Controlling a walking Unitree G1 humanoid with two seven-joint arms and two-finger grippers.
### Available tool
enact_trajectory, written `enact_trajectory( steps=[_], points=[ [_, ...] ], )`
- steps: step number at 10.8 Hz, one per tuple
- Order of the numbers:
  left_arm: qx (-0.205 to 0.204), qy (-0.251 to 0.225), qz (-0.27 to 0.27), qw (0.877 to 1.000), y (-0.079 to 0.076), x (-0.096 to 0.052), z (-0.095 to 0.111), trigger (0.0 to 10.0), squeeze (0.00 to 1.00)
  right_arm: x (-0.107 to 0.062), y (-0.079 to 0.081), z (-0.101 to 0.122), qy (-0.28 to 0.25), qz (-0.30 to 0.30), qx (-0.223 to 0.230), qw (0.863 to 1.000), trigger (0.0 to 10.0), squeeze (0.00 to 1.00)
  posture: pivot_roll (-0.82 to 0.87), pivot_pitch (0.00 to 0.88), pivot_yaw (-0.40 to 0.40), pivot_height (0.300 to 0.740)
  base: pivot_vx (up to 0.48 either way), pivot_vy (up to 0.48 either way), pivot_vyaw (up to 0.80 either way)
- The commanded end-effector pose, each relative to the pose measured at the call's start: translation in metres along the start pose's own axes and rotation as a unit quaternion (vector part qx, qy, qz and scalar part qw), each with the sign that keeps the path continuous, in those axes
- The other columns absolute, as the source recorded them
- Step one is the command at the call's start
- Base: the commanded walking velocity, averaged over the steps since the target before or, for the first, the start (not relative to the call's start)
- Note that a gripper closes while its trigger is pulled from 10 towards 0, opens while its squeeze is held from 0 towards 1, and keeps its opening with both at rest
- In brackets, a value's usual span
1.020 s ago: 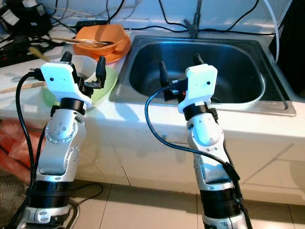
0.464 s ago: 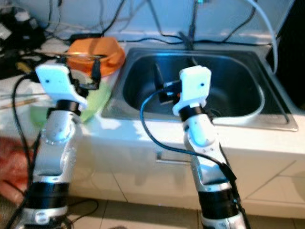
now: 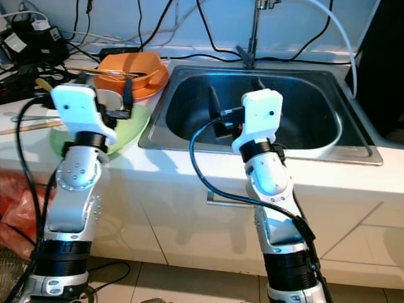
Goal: Kitchen organization
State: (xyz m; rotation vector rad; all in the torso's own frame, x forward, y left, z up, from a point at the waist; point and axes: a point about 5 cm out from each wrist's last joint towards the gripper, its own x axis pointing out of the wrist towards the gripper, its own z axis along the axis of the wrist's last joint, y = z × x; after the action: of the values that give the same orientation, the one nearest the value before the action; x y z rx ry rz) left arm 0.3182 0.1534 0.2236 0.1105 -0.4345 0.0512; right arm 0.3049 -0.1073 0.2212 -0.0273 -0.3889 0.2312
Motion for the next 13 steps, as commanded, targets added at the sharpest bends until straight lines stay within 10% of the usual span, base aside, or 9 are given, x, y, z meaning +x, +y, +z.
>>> enact_trajectory(
  steps=[1,7,13],
  points=[
    [0.009,0.008,0.009,1.000,0.003,0.000,-0.002,10.0,0.00,0.002,-0.002,-0.003,0.012,-0.005,0.005,1.000,10.0,0.00,-0.01,0.049,0.048,0.740,0.000,0.000,0.00],
    [0.051,0.009,0.081,0.995,0.023,-0.001,-0.001,10.0,0.00,0.006,-0.003,-0.015,0.067,-0.026,0.106,0.992,10.0,0.00,0.00,0.056,0.050,0.740,0.000,0.000,0.00],
    [0.078,0.012,0.056,0.995,0.023,-0.017,-0.005,10.0,0.00,-0.001,0.008,-0.016,0.076,0.063,0.062,0.993,10.0,0.00,0.01,0.075,0.043,0.740,0.000,0.000,0.00]
  ],
)
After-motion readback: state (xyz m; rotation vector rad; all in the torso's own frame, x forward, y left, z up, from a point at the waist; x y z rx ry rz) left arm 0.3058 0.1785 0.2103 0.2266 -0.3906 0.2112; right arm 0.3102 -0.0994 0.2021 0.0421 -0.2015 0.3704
